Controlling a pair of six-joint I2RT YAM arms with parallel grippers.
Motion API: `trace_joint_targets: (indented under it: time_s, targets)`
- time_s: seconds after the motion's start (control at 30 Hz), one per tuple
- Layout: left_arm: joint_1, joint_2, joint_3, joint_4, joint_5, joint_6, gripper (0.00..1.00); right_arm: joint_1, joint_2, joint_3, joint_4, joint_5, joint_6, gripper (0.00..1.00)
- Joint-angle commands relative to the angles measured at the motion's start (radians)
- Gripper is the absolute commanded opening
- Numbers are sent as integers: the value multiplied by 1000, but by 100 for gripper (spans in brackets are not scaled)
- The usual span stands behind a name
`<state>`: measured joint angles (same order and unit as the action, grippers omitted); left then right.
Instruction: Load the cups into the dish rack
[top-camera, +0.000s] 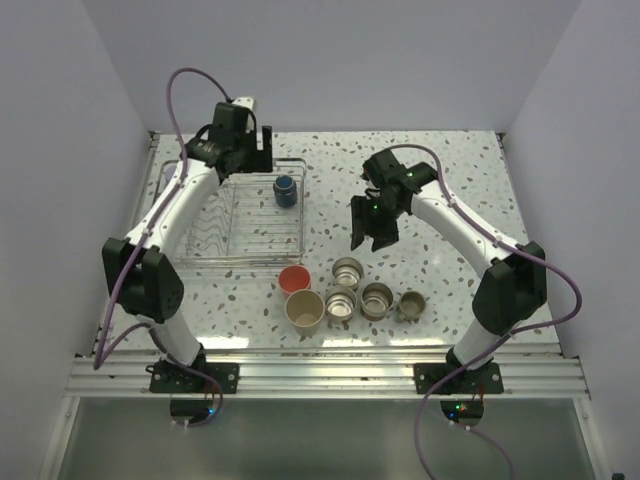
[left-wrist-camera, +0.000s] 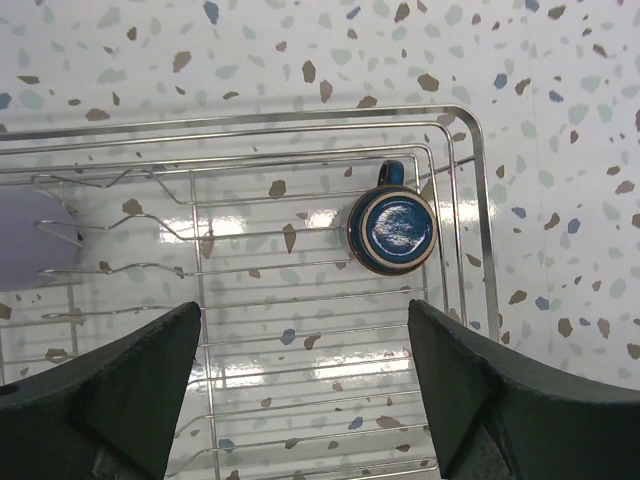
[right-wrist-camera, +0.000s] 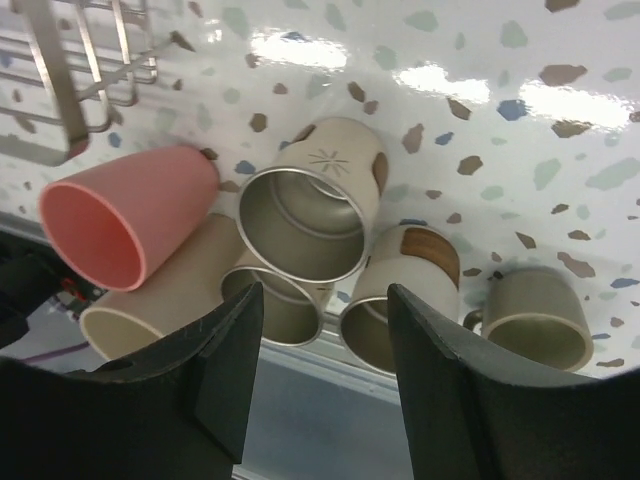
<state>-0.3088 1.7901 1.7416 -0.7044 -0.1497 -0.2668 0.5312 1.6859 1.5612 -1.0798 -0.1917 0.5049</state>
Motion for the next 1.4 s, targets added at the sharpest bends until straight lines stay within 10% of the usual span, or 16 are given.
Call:
trace_joint_targets:
  time_s: [0.0,0.63,0.9,1.2,1.37]
  targets:
    - [16,-145,-115,123,10,-41,88,-5,-49,-45,15,78,-22,56]
    - [19,-466,-333,91,81,-68,86,105,40,-273,190,106,40,43]
    - [17,-515,-332,43,70,-52,86,124,40,-296,218,146,58,0]
    - [28,-543,-304,40,168,-28,87,98,46,155,9,248,21,0]
    - [129,-584,-350,214,508,-100,88,32,78,532,-13,80,64,0]
